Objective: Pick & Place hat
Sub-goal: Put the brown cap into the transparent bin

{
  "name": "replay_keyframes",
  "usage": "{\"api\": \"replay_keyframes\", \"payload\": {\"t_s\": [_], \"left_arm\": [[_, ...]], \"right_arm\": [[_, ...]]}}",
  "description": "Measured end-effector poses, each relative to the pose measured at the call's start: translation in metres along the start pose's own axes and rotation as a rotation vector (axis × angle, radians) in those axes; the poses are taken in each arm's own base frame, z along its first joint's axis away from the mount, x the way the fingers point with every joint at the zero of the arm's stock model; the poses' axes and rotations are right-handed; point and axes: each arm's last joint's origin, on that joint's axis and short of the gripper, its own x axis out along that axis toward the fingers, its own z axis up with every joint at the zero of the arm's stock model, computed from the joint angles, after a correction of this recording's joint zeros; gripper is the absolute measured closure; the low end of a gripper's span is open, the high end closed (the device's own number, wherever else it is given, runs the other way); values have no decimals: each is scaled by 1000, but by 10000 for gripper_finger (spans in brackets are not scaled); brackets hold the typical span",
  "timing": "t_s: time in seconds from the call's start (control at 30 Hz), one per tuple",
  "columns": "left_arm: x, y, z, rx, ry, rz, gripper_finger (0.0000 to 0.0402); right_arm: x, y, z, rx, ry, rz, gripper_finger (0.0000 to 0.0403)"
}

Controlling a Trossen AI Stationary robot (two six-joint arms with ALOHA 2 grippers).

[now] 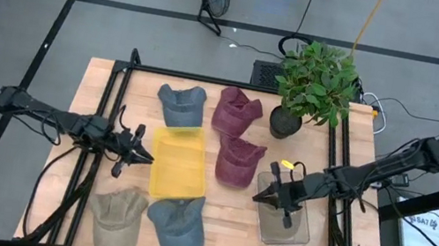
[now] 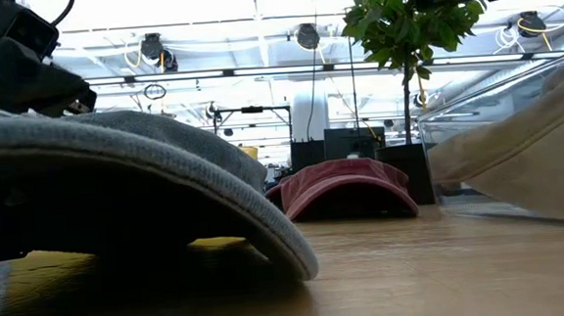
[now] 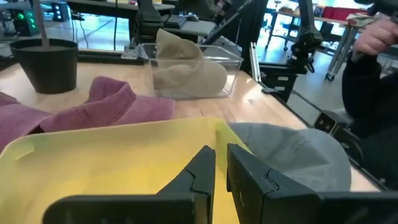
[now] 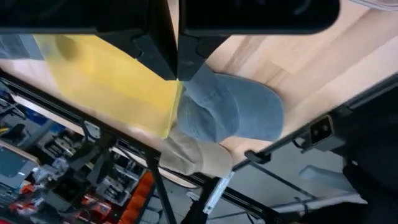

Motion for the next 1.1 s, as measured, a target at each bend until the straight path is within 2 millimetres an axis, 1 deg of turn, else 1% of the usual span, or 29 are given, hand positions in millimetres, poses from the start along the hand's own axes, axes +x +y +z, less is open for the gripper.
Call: {"api": "replay_keyframes", "payload": {"t_s": [0.1, 0.2, 0.3, 0.4, 0.53, 0.7, 0.77, 0.83, 0.9, 0.97, 1.1], "left_arm": [[1, -4, 9, -33, 0, -1, 355], [4, -9, 16, -50, 29, 6, 355], [7, -16, 24, -73, 76, 6, 355], [12, -28, 36, -107, 183, 4, 355], [23, -49, 59, -165, 364, 46, 355], [41, -88, 97, -158, 510, 55, 355], [48, -104, 104, -184, 597, 80, 355], [57, -120, 108, -248, 681, 125, 355], [66, -136, 107, -318, 752, 187, 355], [76, -151, 102, -379, 812, 252, 355], [94, -178, 85, -469, 972, 377, 355]], "right_arm": [[0, 4, -7, -4, 2, 5, 402], [3, 9, -14, -49, 4, 20, 402], [3, 10, -12, -58, -18, 21, 402], [2, 12, -11, -61, -27, 27, 402], [2, 14, -8, -73, -46, 31, 403], [2, 14, -8, -96, -49, 29, 403], [2, 14, -8, -108, -48, 29, 403], [2, 14, -9, -128, -42, 30, 403], [2, 14, -9, -154, -39, 31, 403], [2, 14, -9, -171, -42, 30, 402], [2, 14, -9, -176, -45, 29, 402]]}}
